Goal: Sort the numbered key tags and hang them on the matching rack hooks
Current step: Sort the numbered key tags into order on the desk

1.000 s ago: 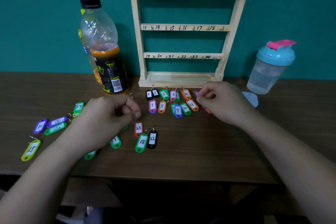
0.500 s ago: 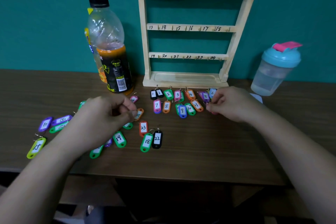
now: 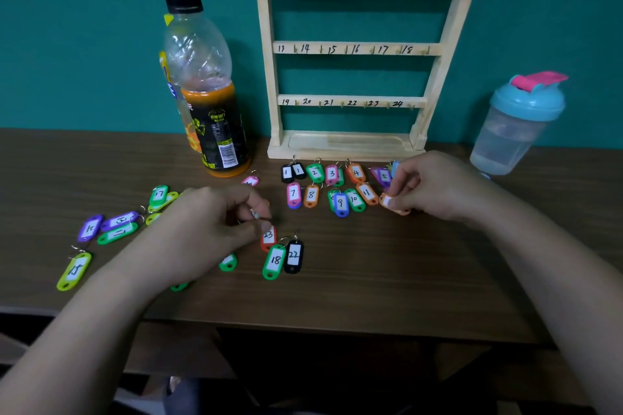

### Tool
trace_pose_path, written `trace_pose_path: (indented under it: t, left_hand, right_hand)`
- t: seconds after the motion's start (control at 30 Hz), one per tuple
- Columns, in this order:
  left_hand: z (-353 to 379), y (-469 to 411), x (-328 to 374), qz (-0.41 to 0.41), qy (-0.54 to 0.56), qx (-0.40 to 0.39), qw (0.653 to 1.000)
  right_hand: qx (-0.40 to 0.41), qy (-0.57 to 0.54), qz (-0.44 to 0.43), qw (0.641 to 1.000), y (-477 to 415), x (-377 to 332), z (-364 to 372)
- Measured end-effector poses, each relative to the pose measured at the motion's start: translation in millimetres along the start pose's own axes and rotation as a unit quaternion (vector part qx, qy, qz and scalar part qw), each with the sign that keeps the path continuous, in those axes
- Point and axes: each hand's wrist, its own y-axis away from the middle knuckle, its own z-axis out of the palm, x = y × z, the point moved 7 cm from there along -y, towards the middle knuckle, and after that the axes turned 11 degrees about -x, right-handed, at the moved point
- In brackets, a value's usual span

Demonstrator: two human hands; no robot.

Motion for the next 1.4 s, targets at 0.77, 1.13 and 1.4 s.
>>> trace_pose_path:
  t: [0.77,1.13,1.4]
  left_hand:
    - [-47,26,-66,-0.157,-0.040,0.037,0.986]
    - [-43,29,-70,-0.155,-0.044,-0.024,0.987]
    - [-26,21,-58,-0.157,-0.115,-0.052,0.980]
  right_hand:
    - [0.003,-0.094,-0.130,0.987,-28,-137,89]
    - [0.057,-0.061,-0.160,0.984,-23,-148,90]
    - [0.036,-0.047,-0.223,0.973,-7,-165,103]
